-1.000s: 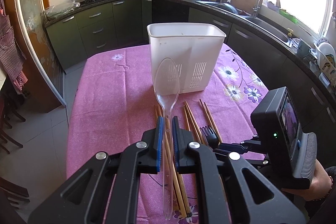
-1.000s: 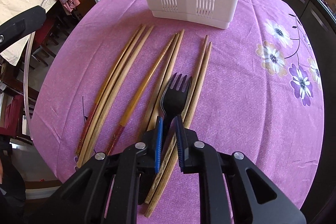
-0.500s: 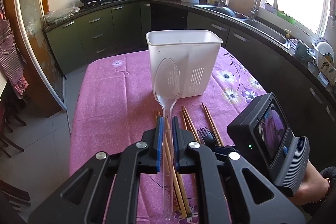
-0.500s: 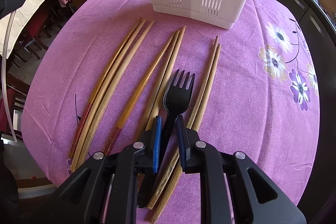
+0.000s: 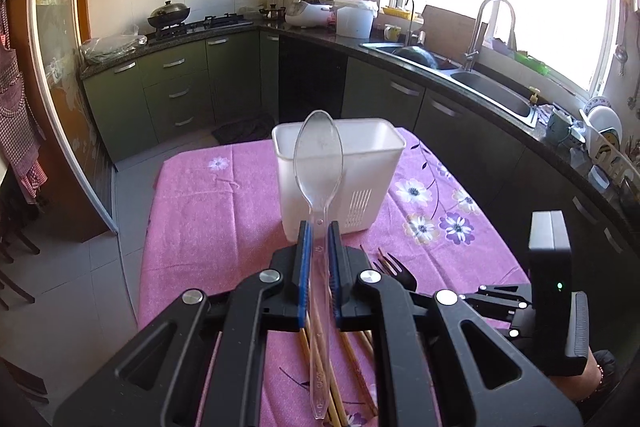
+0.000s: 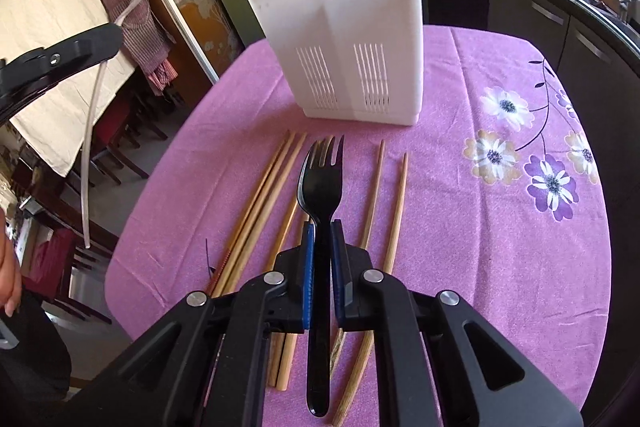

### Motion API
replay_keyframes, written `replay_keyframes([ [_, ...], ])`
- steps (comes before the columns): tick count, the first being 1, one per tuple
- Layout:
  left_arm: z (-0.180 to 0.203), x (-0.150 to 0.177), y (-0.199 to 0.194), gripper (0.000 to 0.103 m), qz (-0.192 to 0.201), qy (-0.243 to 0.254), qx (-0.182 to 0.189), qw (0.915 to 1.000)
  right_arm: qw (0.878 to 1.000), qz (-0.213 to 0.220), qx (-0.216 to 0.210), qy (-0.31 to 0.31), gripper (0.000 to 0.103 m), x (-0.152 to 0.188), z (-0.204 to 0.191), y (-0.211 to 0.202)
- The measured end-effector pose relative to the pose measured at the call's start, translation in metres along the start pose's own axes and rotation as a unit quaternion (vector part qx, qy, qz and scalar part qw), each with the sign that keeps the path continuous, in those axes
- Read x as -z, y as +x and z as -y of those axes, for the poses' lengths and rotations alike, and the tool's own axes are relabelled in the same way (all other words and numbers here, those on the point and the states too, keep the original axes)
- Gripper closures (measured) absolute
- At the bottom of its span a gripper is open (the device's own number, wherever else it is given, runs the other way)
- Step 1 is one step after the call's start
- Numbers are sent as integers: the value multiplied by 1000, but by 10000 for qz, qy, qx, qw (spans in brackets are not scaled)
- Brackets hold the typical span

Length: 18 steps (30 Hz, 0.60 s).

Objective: Organize utensils
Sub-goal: 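Lower the spoon into the white holder and open the left gripper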

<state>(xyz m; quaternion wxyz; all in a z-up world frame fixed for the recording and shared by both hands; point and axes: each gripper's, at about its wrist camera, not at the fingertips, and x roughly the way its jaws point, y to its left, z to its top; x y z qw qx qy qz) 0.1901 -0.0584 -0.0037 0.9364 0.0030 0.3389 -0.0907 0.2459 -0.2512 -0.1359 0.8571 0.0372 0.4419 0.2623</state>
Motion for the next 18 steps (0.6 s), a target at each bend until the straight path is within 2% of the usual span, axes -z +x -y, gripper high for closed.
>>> replay_keyframes([
  [5,2,-55,-12,94,758,-65,88,9971,9979,623,-172,21,94,-8,7,-37],
  [10,5,-100,-1,94,1668,-234,137,9856,9943,1007,-356,25,94,-11,15,-63],
  [13,2,-117,25,94,1894,-360,161,9811,9929,1097,-456,56,94,-12,21,-69],
  [18,2,-130,78,94,1964,-338,22,9799,9905,1294,-455,98,94,-18,31,-76],
])
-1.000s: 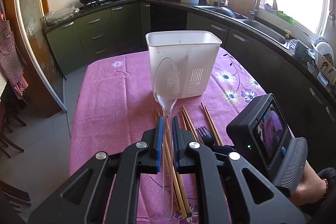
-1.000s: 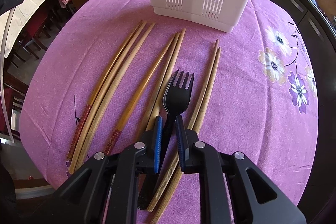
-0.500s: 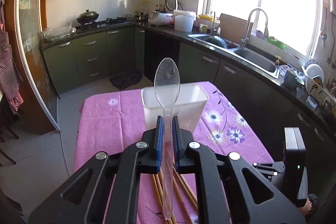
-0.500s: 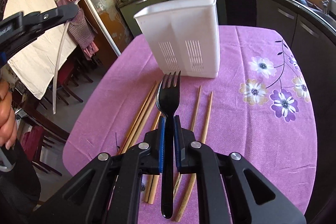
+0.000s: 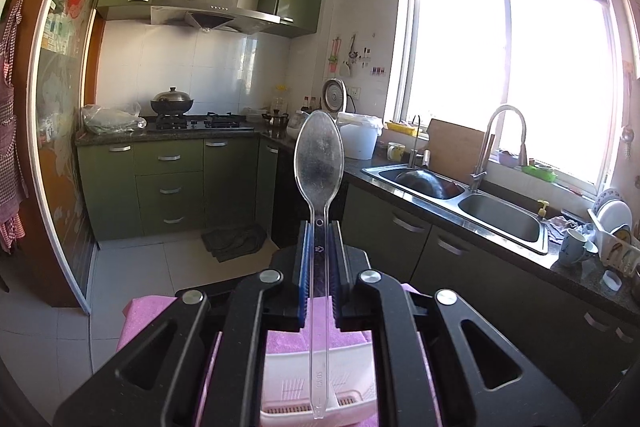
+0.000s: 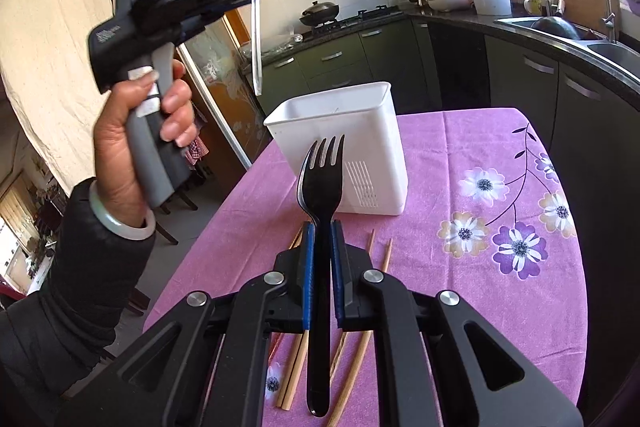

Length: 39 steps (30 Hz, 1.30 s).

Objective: Organize utensils
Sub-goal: 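Lower the spoon into the white holder and open the left gripper, then carry the black fork into the white holder and open the right gripper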

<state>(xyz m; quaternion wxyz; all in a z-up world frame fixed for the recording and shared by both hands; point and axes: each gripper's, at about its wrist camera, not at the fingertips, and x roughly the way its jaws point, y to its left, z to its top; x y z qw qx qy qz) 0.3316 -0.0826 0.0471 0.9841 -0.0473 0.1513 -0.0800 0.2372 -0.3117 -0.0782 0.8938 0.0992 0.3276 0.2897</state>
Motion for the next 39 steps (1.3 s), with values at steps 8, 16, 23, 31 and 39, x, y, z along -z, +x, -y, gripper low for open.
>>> replay_keyframes([
  [8,-6,35,48,94,-413,61,-161,9990,9996,247,83,-137,94,-25,3,3],
  [16,-15,63,38,93,-879,197,-113,9959,9960,682,191,-550,94,-81,-8,9],
  [23,-26,68,1,92,-941,110,-7,9955,9909,1114,372,-658,94,-134,-12,41],
  [31,-28,70,-55,87,-785,383,-1,9962,9781,1775,822,-708,94,-171,-11,96],
  [39,-34,69,-72,86,-888,309,148,9955,9750,1804,1071,-735,94,-165,2,137],
])
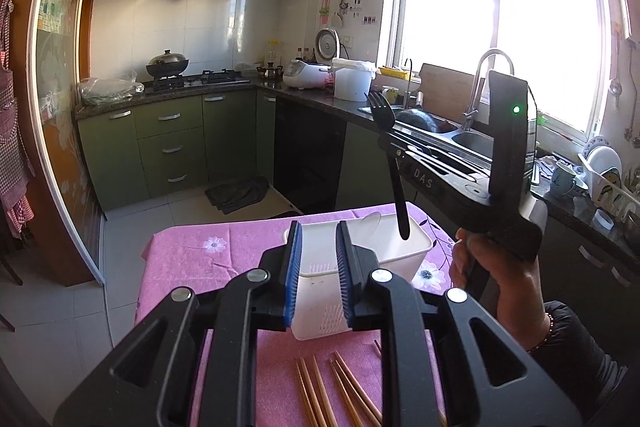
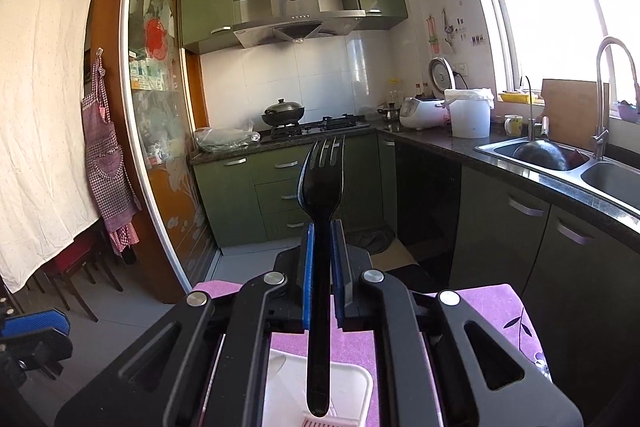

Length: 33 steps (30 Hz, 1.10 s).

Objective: Organize utensils
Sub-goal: 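Carry the black fork into the white holder and open the right gripper, then grasp a dark wooden chopstick with the left gripper while the right gripper returns to the chopsticks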

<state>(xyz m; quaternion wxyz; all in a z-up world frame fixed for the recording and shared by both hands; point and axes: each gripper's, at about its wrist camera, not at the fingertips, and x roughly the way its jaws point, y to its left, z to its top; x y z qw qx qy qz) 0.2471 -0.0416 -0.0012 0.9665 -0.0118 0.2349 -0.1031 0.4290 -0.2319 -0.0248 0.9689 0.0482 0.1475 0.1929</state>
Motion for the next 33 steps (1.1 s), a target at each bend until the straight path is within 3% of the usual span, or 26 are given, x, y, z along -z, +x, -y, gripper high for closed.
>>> replay_keyframes([
  [15,8,21,-7,81,-336,-89,72,9994,9999,-91,-115,-8,94,63,15,-50],
  [22,9,29,-14,80,-441,-120,119,9989,9997,-196,-151,-3,93,75,20,-66],
  [25,10,29,-13,79,-504,-129,136,9986,9995,-245,-173,-9,84,74,20,-69],
  [33,12,35,-13,76,-628,-146,159,9978,9993,-202,-290,77,80,61,20,-81],
])
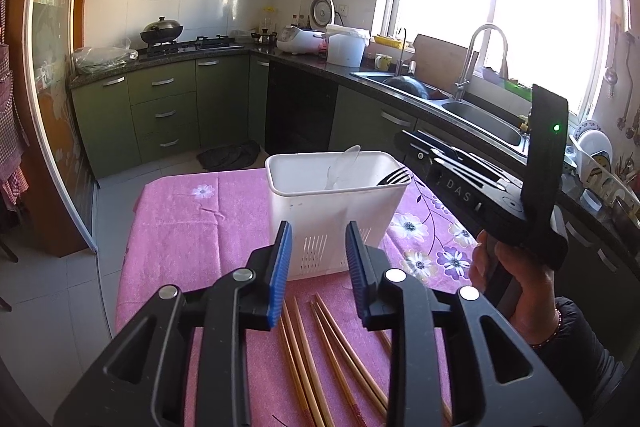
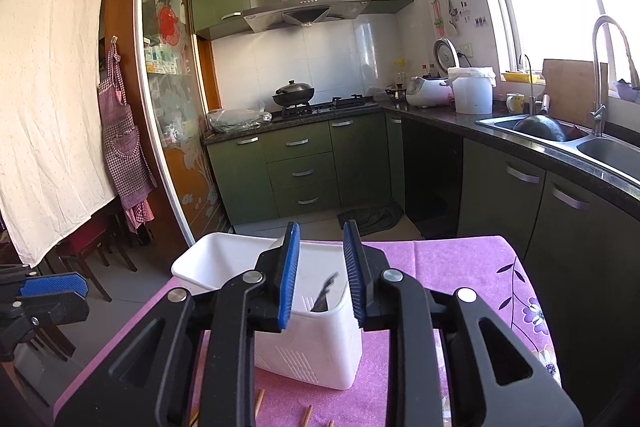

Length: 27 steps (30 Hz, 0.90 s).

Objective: Organize utensils
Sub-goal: 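Grasp a dark wooden chopstick with the left gripper while the right gripper returns to the chopsticks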

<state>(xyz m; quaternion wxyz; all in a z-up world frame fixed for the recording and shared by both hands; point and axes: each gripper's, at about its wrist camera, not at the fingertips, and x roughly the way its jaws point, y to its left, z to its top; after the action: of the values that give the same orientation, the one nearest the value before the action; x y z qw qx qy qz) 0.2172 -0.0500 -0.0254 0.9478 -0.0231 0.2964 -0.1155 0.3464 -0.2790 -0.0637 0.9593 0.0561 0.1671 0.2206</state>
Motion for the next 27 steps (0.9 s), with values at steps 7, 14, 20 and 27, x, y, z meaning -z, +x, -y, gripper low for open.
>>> replay_keyframes([
  [7,-9,16,24,71,-849,-207,-88,9961,9991,-301,-165,230,74,5,1,-48],
  [14,-28,59,93,72,-2477,-536,-130,9673,9877,-1552,139,117,72,65,17,-65],
  [20,-35,84,127,87,-3187,-684,-208,9452,9781,-2067,236,72,73,101,30,-65],
  [27,-38,88,135,88,-3319,-706,-421,9397,9754,-2196,159,108,73,104,32,-60],
])
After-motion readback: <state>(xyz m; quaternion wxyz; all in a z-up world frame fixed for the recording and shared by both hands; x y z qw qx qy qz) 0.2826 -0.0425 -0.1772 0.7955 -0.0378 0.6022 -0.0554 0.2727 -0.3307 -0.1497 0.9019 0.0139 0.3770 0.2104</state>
